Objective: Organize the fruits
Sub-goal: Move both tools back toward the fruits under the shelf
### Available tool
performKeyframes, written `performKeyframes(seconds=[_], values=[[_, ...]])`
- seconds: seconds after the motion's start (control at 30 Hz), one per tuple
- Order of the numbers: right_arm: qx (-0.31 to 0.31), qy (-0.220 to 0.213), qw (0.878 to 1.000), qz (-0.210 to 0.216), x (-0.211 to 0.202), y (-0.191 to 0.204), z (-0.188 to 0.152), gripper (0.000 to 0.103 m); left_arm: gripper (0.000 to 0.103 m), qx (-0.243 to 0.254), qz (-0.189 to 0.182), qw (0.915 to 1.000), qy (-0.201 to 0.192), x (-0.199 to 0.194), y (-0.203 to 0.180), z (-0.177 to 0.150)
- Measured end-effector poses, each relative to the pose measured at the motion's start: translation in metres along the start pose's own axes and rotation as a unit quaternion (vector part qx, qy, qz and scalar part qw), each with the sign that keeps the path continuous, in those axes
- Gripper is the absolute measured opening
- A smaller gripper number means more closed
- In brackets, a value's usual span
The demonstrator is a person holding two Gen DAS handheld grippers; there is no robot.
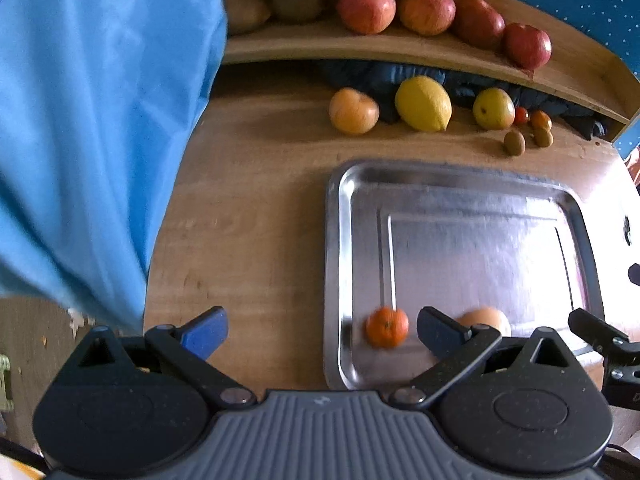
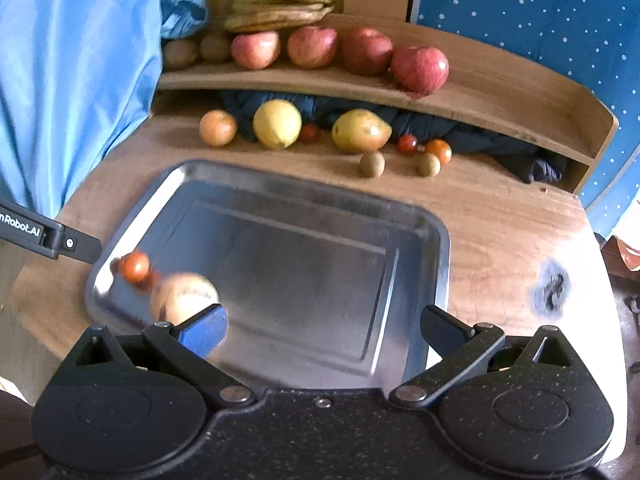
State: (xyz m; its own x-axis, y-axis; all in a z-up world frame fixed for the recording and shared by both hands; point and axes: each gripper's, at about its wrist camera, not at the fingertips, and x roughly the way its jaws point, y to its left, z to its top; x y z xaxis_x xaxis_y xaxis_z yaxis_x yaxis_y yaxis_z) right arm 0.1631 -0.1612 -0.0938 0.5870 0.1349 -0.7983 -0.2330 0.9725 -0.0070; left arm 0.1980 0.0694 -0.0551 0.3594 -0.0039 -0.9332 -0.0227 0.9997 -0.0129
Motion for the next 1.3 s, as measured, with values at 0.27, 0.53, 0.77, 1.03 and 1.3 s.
performKeyframes(seconds=[0.27,0.53,0.77,1.03,1.3], values=[[0.021,-0.032,0.999,-0.003,0.015,-0.003,0.028,0.102,0.102,0.013,-0.013,0.9998,-0.007,0.022,0.002,0.048],[-0.015,-0.050,0.999,-0.001,0.034,0.007,0.053,0.102,0.102,0.009,-0.025,0.9994,-0.022,0.046,0.005,0.095],[-0.045,-0.041,0.998,-0.001,0.058,0.018,0.082,0.102,0.102,0.010,-0.049,0.9984,-0.025,0.072,0.012,0.119],[-0.129,-0.035,0.991,-0.022,0.090,0.044,0.113,0.102,0.102,0.002,-0.090,0.9957,-0.021,0.098,0.019,0.129],[-0.179,-0.031,0.982,-0.043,0.124,0.061,0.128,0.102,0.102,-0.003,-0.112,0.9936,-0.016,0.122,0.013,0.143]])
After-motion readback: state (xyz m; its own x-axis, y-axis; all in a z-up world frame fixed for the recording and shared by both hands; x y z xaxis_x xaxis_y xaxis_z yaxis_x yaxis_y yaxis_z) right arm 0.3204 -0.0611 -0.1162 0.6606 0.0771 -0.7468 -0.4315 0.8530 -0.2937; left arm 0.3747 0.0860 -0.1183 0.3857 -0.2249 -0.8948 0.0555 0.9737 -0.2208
